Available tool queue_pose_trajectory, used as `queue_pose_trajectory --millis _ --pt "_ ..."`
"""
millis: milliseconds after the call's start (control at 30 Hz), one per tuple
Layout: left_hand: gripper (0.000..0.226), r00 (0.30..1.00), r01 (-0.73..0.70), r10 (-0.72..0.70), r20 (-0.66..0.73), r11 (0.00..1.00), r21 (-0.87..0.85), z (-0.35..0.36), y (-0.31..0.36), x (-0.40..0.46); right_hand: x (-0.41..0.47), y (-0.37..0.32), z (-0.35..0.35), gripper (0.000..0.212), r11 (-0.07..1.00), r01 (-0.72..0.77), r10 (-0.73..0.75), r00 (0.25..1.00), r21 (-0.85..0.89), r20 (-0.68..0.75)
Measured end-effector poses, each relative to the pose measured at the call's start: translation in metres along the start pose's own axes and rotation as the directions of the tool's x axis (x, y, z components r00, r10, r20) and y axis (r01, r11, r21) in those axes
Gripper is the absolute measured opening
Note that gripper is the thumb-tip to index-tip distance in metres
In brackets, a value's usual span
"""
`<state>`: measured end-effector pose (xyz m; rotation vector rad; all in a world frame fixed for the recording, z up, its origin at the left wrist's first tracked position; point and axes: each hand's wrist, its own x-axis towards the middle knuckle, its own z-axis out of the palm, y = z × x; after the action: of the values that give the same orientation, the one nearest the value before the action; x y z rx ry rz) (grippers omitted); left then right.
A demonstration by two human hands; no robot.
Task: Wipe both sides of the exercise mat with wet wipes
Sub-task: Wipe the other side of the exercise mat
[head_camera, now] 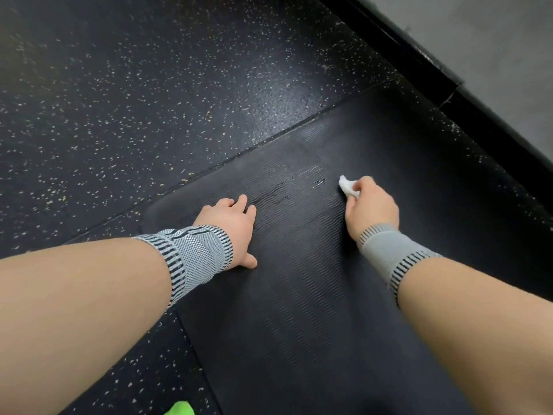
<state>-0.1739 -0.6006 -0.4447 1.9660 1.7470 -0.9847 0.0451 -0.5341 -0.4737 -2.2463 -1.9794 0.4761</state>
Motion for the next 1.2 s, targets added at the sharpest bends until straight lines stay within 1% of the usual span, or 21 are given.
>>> queue_pose_trajectory --millis 67,133,200,267,333,367,400,467,567,633,667,733,800,833,900,967,1000,1033,1100,1167,1200 --pt "0.112 1.0 -0.003 0.003 -0.004 1.0 0.0 0.001 0.0 -0.001 -0.014 -0.01 0.01 0.021 0.985 0.175 -0.175 0.983 -0.008 0.049" --pt "0.112 1.0 -0.008 0.008 -0.012 1.0 -0.002 0.001 0.0 -0.001 -0.033 -0.018 0.014 0.022 0.898 0.441 -0.432 0.886 -0.016 0.167" --pt "0.112 1.0 -0.01 0.01 -0.016 1.0 -0.006 0.0 0.0 0.0 -0.027 -0.016 0.011 0.021 0.833 0.552 -0.532 0.817 -0.036 0.223" --pt "0.112 1.0 -0.013 0.013 -0.015 1.0 -0.005 0.001 0.0 0.0 -0.007 -0.01 0.005 0.021 0.881 0.458 -0.435 0.883 -0.121 0.179" --pt "0.112 1.0 -0.013 0.013 -0.014 1.0 -0.007 0.002 -0.001 0.0 0.013 -0.001 0.001 0.021 0.979 0.172 -0.165 0.984 -0.112 0.074" --pt "0.112 1.0 -0.013 0.013 -0.016 1.0 -0.007 0.002 0.0 0.0 0.015 -0.001 0.001 0.021 0.996 0.039 -0.036 0.999 -0.077 0.039" --pt "0.111 1.0 -0.012 0.012 -0.018 1.0 -0.008 0.002 -0.001 0.0 0.012 -0.005 0.003 0.021 0.998 -0.006 0.007 1.0 -0.062 0.027" --pt "0.111 1.0 -0.013 0.013 -0.024 1.0 -0.011 0.002 0.0 0.0 -0.003 -0.018 0.014 0.021 0.988 0.145 -0.14 0.987 -0.05 0.081" --pt "0.111 0.999 -0.021 0.02 -0.029 1.0 -0.018 0.002 -0.001 0.0 -0.025 -0.028 0.018 0.018 0.861 0.509 -0.491 0.841 -0.023 0.227" --pt "0.112 0.999 -0.025 0.024 -0.025 1.0 -0.016 0.003 -0.002 0.0 -0.011 -0.023 0.01 0.02 0.823 0.565 -0.536 0.808 -0.06 0.244" --pt "0.112 0.999 -0.026 0.026 -0.024 1.0 -0.016 0.003 -0.002 0.0 0.0 -0.019 0.007 0.021 0.857 0.505 -0.477 0.851 -0.097 0.217" --pt "0.112 0.999 -0.028 0.028 -0.022 0.999 -0.015 0.003 -0.002 0.001 0.025 -0.008 0.0 0.02 0.968 0.226 -0.215 0.971 -0.113 0.099" --pt "0.111 0.999 -0.027 0.027 -0.021 1.0 -0.015 0.003 -0.002 0.001 0.027 -0.012 0.002 0.02 0.996 0.021 -0.018 0.999 -0.084 0.03" --pt "0.111 0.999 -0.027 0.027 -0.02 0.999 -0.019 0.003 -0.002 0.001 0.022 -0.017 0.007 0.02 0.995 0.053 -0.05 0.998 -0.084 0.034" --pt "0.111 0.999 -0.026 0.026 -0.021 0.999 -0.028 0.002 -0.002 0.0 0.001 -0.031 0.018 0.021 0.956 0.288 -0.279 0.953 -0.062 0.118" --pt "0.111 0.999 -0.026 0.025 -0.029 0.999 -0.032 0.002 -0.002 0.0 -0.016 -0.038 0.021 0.021 0.834 0.55 -0.528 0.814 -0.029 0.242" --pt "0.112 0.999 -0.026 0.025 -0.029 0.999 -0.032 0.002 -0.002 -0.001 -0.013 -0.038 0.019 0.021 0.787 0.617 -0.59 0.76 -0.018 0.272" --pt "0.112 0.999 -0.027 0.026 -0.026 0.999 -0.031 0.002 -0.002 -0.001 -0.004 -0.037 0.015 0.021 0.777 0.629 -0.597 0.754 -0.038 0.276" --pt "0.112 0.999 -0.027 0.027 -0.019 0.999 -0.029 0.002 -0.002 -0.001 0.019 -0.031 0.008 0.025 0.856 0.504 -0.473 0.853 -0.116 0.22" --pt "0.112 1.0 -0.025 0.025 -0.012 0.999 -0.024 0.002 -0.002 0.0 0.04 -0.024 0.004 0.024 0.968 0.216 -0.207 0.975 -0.125 0.082" --pt "0.112 1.0 -0.025 0.024 -0.011 0.999 -0.021 0.001 -0.002 0.001 0.044 -0.025 0.004 0.022 0.989 0.094 -0.091 0.995 -0.112 0.029"
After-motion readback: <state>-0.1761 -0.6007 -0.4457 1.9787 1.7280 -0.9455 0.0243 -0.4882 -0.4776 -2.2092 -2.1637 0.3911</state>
